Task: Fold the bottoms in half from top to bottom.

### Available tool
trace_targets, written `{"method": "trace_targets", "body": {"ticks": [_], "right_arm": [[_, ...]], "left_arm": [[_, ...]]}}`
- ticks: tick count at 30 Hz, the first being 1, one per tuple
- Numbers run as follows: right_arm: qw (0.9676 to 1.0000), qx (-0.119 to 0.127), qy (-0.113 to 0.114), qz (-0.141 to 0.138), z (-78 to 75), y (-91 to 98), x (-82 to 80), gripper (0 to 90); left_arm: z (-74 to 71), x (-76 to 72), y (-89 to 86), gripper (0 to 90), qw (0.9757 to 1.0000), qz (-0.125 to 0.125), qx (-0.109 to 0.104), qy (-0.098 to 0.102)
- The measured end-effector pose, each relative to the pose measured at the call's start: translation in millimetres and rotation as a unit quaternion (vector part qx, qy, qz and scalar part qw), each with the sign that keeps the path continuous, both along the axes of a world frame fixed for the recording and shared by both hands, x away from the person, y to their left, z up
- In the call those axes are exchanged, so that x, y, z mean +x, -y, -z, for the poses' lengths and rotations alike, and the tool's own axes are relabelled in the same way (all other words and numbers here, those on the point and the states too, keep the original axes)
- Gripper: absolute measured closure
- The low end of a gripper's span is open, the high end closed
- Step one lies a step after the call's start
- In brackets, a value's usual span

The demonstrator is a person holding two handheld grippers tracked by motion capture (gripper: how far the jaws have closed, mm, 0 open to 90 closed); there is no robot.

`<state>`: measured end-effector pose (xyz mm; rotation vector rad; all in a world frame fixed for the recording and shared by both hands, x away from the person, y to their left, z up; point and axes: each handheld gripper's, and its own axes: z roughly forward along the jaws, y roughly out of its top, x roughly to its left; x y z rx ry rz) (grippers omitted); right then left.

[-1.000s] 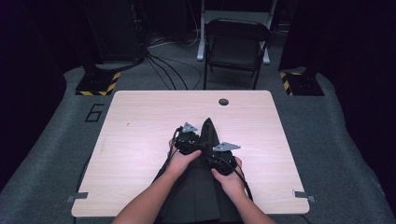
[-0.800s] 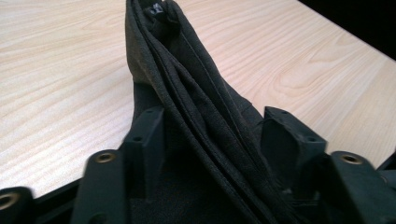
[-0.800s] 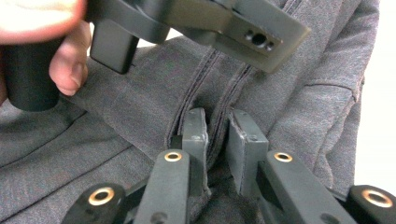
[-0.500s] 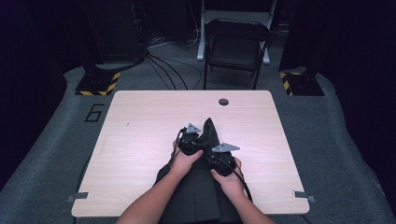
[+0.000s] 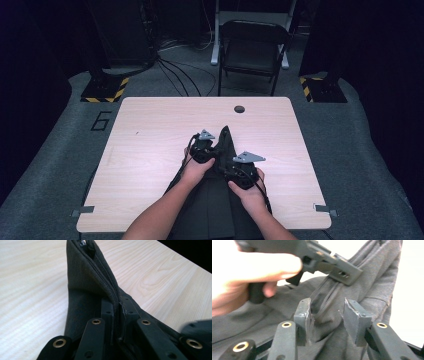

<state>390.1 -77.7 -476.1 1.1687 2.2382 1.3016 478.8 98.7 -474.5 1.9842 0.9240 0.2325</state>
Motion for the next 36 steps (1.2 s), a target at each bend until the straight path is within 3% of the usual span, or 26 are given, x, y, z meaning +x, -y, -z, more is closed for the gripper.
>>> {"method": "trace_targets", "body": {"ticks": [3, 8, 12, 15, 17, 20, 28, 36], "right_arm": [[0.9999, -0.004, 0.005, -0.011, -1.8, -2.3, -8.7, 56.4], [0.999, -0.005, -0.012, -0.044, 1.4, -9.3, -12.6, 56.4], [0.998, -0.011, -0.033, -0.053, 12.1, -16.9, -13.5, 56.4], [0.9963, -0.018, -0.046, -0.07, 18.2, -24.1, -14.6, 56.0], [0.9946, -0.035, -0.042, -0.088, 20.7, -27.7, -15.7, 55.9], [0.9929, -0.039, -0.045, -0.103, 23.8, -32.5, -17.9, 55.9], [0.9906, -0.06, -0.05, -0.112, 29.2, -37.0, -18.3, 55.3], [0.9901, -0.077, -0.035, -0.112, 32.3, -39.1, -16.1, 54.7]], "left_arm": [[-13.2, 2.4, -5.2, 82.9, 0.9999, 0.005, 0.004, 0.009], [-31.2, 2.6, -11.3, 83.0, 0.9996, 0.012, 0.009, 0.022], [-40.4, 2.9, -17.5, 83.0, 0.9992, 0.019, 0.017, 0.031], [-46.0, 3.7, -21.5, 83.1, 0.9992, 0.019, 0.014, 0.033], [-50.8, 3.8, -23.1, 83.2, 0.9992, 0.021, 0.01, 0.033], [-58.2, 4.4, -25.4, 83.3, 0.9986, 0.029, 0.02, 0.039], [-78.2, 2.3, -33.0, 83.3, 0.998, 0.045, 0.01, 0.044], [-102.1, -6.6, -42.8, 83.4, 0.9962, 0.066, -0.001, 0.057]]}}
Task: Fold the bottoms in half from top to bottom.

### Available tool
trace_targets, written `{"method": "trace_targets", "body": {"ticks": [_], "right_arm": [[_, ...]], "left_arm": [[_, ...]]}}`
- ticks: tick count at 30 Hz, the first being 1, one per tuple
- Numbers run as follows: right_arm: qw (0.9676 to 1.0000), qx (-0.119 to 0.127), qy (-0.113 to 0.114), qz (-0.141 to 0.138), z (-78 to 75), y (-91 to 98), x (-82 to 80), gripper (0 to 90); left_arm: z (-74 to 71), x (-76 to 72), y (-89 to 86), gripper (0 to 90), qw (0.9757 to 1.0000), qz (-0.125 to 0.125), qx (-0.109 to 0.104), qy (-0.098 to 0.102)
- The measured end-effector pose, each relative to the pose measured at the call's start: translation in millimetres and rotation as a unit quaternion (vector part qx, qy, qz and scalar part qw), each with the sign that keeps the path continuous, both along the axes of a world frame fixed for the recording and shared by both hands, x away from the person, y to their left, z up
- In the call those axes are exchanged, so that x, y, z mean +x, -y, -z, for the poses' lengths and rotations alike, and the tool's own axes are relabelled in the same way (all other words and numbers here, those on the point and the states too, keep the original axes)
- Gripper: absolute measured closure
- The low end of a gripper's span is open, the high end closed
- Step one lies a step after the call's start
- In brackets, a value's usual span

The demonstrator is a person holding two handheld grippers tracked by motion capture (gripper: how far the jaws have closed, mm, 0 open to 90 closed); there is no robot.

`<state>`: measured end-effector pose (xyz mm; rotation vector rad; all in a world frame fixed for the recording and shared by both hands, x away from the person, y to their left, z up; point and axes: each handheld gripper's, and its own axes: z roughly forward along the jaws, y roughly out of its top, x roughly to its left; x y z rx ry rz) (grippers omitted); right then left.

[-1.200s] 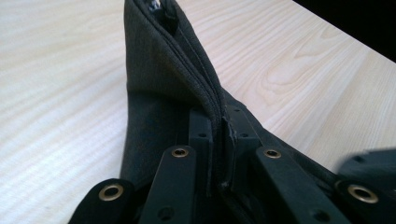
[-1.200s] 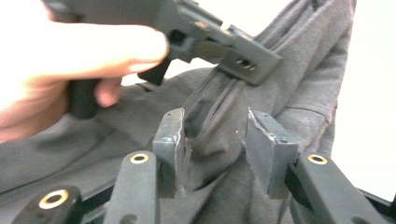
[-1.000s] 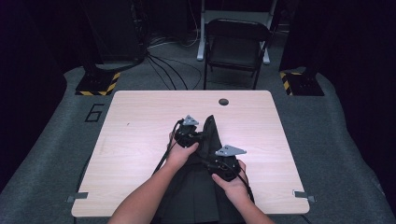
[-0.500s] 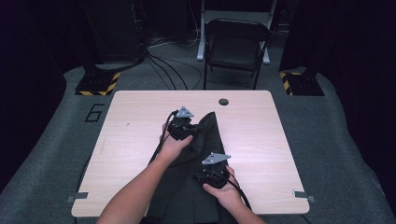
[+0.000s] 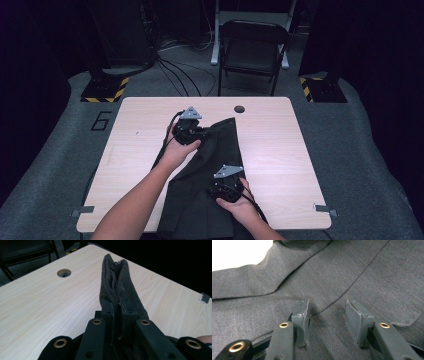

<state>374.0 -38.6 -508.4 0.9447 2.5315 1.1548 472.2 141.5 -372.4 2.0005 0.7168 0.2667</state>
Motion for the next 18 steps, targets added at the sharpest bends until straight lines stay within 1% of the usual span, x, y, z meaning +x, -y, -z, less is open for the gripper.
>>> {"method": "trace_targets", "body": {"ticks": [1, 2, 3, 4, 5, 6, 8, 9, 10, 11, 12, 13, 16, 17, 18], "right_arm": [[1.0, -0.002, 0.001, 0.002, 0.2, -0.5, 0.0, 54.8], [1.0, -0.003, -0.003, 0.003, 0.3, -1.0, 0.2, 55.0], [1.0, 0.001, -0.005, 0.004, 0.4, -1.7, 0.7, 55.4], [1.0, -0.006, 0.001, 0.005, 1.5, -1.8, 2.2, 55.7], [1.0, -0.007, 0.0, 0.006, 2.1, -2.4, 3.0, 56.0], [0.9999, -0.008, -0.001, 0.009, 2.6, -3.2, 3.4, 56.4], [0.9999, -0.014, 0.007, 0.008, 3.3, -3.9, 5.9, 57.5], [0.9998, -0.014, 0.007, 0.015, 3.4, -5.1, 6.0, 58.0], [0.9996, -0.023, 0.007, 0.012, 2.9, -5.1, 7.6, 58.5], [0.9996, -0.022, 0.012, 0.013, 3.9, -5.4, 9.6, 59.0], [0.9995, -0.025, 0.006, 0.018, 3.4, -5.9, 10.6, 59.4], [0.9994, -0.024, 0.015, 0.019, 4.7, -6.0, 13.0, 59.7], [0.9994, -0.023, 0.011, 0.024, 5.2, -6.5, 17.1, 59.9], [0.9992, -0.025, 0.014, 0.027, 5.8, -6.7, 18.8, 60.0], [0.9992, -0.025, 0.007, 0.031, 4.9, -6.6, 19.2, 60.1]], "left_arm": [[-2.6, -1.7, -1.4, 83.4, 1.0, 0.003, -0.002, -0.001], [-4.8, -4.2, -2.4, 83.4, 1.0, 0.002, -0.005, -0.002], [-7.1, -5.5, -4.1, 83.4, 1.0, 0.007, -0.003, 0.002], [-9.1, -7.5, -5.1, 83.5, 1.0, 0.007, -0.005, 0.001], [-11.2, -8.4, -6.8, 83.5, 0.9999, 0.009, -0.001, 0.007], [-13.2, -9.3, -8.2, 83.5, 0.9999, 0.009, -0.002, 0.009], [-16.7, -10.5, -11.1, 83.6, 0.9999, 0.01, -0.004, 0.009], [-18.3, -10.7, -12.6, 83.6, 0.9999, 0.01, -0.003, 0.011], [-19.5, -10.7, -13.7, 83.6, 0.9999, 0.01, -0.004, 0.013], [-20.5, -11.1, -14.6, 83.6, 0.9999, 0.012, -0.003, 0.011], [-21.2, -11.0, -15.0, 83.6, 0.9998, 0.013, -0.003, 0.014], [-21.8, -11.3, -15.1, 83.7, 0.9998, 0.013, -0.002, 0.015], [-21.8, -11.3, -15.1, 83.8, 0.9998, 0.015, -0.002, 0.014], [-21.5, -10.8, -15.2, 83.8, 0.9998, 0.015, -0.003, 0.014], [-21.4, -10.3, -15.3, 83.8, 0.9998, 0.015, -0.003, 0.014]]}}
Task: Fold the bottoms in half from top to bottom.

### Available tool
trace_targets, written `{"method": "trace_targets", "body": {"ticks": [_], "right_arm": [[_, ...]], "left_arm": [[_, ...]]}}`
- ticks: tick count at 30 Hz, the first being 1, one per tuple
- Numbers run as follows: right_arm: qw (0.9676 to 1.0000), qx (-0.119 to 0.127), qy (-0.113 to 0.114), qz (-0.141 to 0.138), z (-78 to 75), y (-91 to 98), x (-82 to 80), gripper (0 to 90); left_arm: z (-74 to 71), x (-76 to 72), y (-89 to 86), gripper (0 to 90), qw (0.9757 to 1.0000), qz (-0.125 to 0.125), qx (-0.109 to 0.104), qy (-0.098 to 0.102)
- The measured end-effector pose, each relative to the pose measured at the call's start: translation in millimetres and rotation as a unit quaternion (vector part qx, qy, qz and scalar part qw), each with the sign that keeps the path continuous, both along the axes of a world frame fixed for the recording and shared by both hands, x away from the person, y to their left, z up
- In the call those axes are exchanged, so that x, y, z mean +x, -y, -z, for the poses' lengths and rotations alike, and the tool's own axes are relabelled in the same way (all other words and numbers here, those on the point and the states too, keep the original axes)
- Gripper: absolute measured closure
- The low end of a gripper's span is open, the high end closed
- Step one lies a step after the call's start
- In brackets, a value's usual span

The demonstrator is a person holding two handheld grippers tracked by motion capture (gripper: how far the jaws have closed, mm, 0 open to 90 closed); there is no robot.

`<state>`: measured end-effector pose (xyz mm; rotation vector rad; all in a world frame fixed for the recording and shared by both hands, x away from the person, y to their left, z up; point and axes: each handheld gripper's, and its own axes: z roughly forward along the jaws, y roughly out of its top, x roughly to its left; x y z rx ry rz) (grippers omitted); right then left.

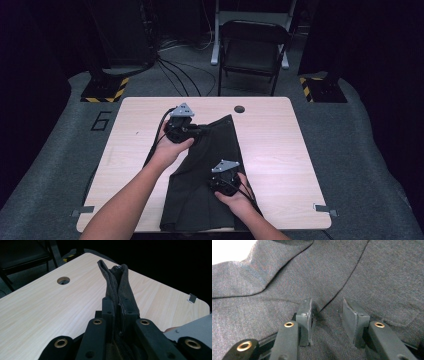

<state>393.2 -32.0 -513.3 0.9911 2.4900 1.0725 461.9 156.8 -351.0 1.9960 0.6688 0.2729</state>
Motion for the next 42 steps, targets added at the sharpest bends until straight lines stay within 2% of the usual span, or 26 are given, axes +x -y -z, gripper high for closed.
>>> {"method": "trace_targets", "body": {"ticks": [1, 4, 5, 6, 7, 11, 12, 16, 19, 20, 22, 23, 27, 28, 30, 32, 33, 36, 37, 42], "right_arm": [[1.0, -0.002, 0.01, 0.0, 0.9, 0.2, 2.8, 60.3], [1.0, 0.0, 0.005, 0.007, 1.5, 0.1, 8.8, 60.8], [0.9999, 0.01, -0.001, 0.013, 1.0, -0.5, 9.6, 61.1], [0.9999, 0.011, 0.004, 0.012, 1.3, 0.4, 12.6, 61.4], [0.9996, 0.016, -0.007, 0.021, 1.7, -0.9, 14.1, 61.6], [0.9997, 0.007, 0.005, 0.022, 1.4, 1.8, 22.3, 61.6], [0.9995, 0.015, 0.001, 0.026, 1.8, 1.1, 22.7, 61.6], [0.9997, 0.007, 0.0, 0.024, 0.8, 1.3, 23.1, 61.6], [0.9995, 0.015, -0.003, 0.029, 1.8, 0.2, 23.8, 61.7], [0.9997, 0.009, 0.008, 0.023, 1.8, 1.5, 26.3, 61.7], [0.9991, 0.019, -0.004, 0.038, 2.1, -0.1, 27.2, 61.9], [0.9994, 0.014, 0.004, 0.033, 1.9, 1.3, 29.3, 61.9], [0.9989, 0.015, 0.001, 0.045, 2.1, -1.2, 33.7, 61.9], [0.9991, 0.008, 0.009, 0.041, 2.3, -0.8, 35.2, 61.9], [0.9985, 0.012, 0.009, 0.052, 2.3, -2.4, 34.6, 61.8], [0.9983, 0.003, 0.01, 0.058, 2.2, -3.3, 34.7, 61.8], [0.9986, 0.005, 0.009, 0.053, 2.7, -3.3, 35.6, 61.8], [0.9977, 0.015, 0.008, 0.065, 3.3, -5.7, 36.2, 61.7], [0.9973, 0.01, 0.015, 0.071, 3.6, -6.0, 37.4, 61.8], [0.9972, 0.007, 0.013, 0.073, 3.1, -6.2, 38.2, 60.1]], "left_arm": [[0.0, 0.6, -0.2, 83.8, 1.0, 0.002, -0.002, -0.001], [-1.0, 0.9, 0.0, 83.9, 1.0, 0.001, -0.002, -0.001], [-1.9, 0.8, 0.0, 83.9, 1.0, 0.002, 0.0, -0.001], [-2.5, 0.8, -0.1, 83.9, 1.0, 0.003, 0.0, 0.001], [-3.2, 0.5, -0.2, 83.9, 1.0, 0.004, 0.0, 0.002], [-4.4, 0.1, -0.9, 83.9, 1.0, 0.004, 0.002, 0.004], [-4.5, 0.1, -1.2, 83.9, 1.0, 0.002, 0.003, 0.005], [-4.1, 0.1, -1.6, 83.9, 1.0, 0.001, 0.004, 0.004], [-4.4, -0.4, -0.7, 83.9, 1.0, 0.005, 0.005, 0.006], [-4.2, -0.4, -0.3, 83.9, 1.0, 0.005, 0.004, 0.006], [-4.2, -0.3, -0.2, 83.9, 1.0, 0.005, 0.005, 0.007], [-3.9, -0.1, 0.0, 83.9, 1.0, 0.003, 0.004, 0.008], [-3.5, 0.0, 0.2, 83.9, 1.0, 0.002, 0.004, 0.007], [-3.5, -0.1, 0.4, 83.9, 1.0, 0.002, 0.003, 0.008], [-3.4, -0.7, 1.2, 83.9, 1.0, 0.003, 0.003, 0.008], [-3.4, -1.0, 1.6, 83.9, 1.0, 0.005, 0.002, 0.007], [-3.3, -1.1, 1.8, 83.9, 1.0, 0.006, 0.002, 0.007], [-3.1, -1.2, 2.5, 83.9, 0.9999, 0.005, 0.002, 0.009], [-3.0, -1.2, 2.6, 83.9, 0.9999, 0.005, 0.001, 0.009], [-3.0, -1.3, 1.2, 83.9, 1.0, 0.005, 0.003, 0.008]]}}
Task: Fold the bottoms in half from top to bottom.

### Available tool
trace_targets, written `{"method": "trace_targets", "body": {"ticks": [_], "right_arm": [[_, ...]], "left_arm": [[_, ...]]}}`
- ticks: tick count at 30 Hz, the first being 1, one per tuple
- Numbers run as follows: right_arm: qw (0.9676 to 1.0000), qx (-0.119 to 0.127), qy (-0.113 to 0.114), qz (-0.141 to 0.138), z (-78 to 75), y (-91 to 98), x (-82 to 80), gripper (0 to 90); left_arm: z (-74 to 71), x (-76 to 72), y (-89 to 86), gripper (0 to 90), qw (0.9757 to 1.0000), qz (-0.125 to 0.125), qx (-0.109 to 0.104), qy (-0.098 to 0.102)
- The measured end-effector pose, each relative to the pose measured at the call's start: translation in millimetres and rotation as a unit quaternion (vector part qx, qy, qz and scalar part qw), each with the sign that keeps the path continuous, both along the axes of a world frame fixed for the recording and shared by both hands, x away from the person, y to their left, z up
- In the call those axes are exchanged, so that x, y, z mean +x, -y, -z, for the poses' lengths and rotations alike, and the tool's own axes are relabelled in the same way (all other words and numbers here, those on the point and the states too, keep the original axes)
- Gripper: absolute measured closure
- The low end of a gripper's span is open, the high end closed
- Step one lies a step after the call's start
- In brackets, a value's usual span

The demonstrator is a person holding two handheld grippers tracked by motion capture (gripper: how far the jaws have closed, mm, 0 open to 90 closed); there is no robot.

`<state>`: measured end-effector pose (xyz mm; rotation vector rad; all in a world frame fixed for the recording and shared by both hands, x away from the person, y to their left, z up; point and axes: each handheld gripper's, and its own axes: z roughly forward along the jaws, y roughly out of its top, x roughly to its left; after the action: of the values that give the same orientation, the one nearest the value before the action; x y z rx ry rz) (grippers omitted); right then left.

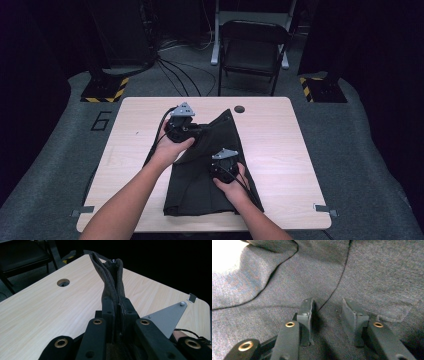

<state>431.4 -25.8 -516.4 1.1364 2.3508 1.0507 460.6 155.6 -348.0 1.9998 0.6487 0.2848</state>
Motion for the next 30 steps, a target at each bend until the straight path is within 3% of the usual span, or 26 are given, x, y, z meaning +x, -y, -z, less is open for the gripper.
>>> {"method": "trace_targets", "body": {"ticks": [5, 8, 15, 21, 30], "right_arm": [[0.9998, -0.002, -0.011, -0.014, -4.8, 2.6, 2.1, 52.1], [0.9998, -0.002, -0.015, -0.016, -9.6, 6.4, 1.2, 51.5], [1.0, -0.003, -0.002, -0.003, -21.4, 35.5, -2.0, 54.1], [0.9998, 0.0, -0.017, 0.015, -14.1, 58.0, 0.7, 55.1], [0.9998, 0.002, -0.019, -0.012, -7.1, 69.9, 3.5, 56.2]], "left_arm": [[1.1, -1.0, -0.8, 83.9, 1.0, -0.001, -0.001, 0.002], [1.7, -1.4, -0.8, 83.8, 1.0, -0.003, -0.004, 0.003], [1.8, -1.5, -0.7, 83.8, 1.0, -0.003, -0.002, 0.003], [2.7, -2.9, 0.6, 83.9, 1.0, -0.001, -0.001, 0.002], [5.7, -4.6, 0.0, 83.8, 1.0, 0.002, 0.004, 0.001]]}}
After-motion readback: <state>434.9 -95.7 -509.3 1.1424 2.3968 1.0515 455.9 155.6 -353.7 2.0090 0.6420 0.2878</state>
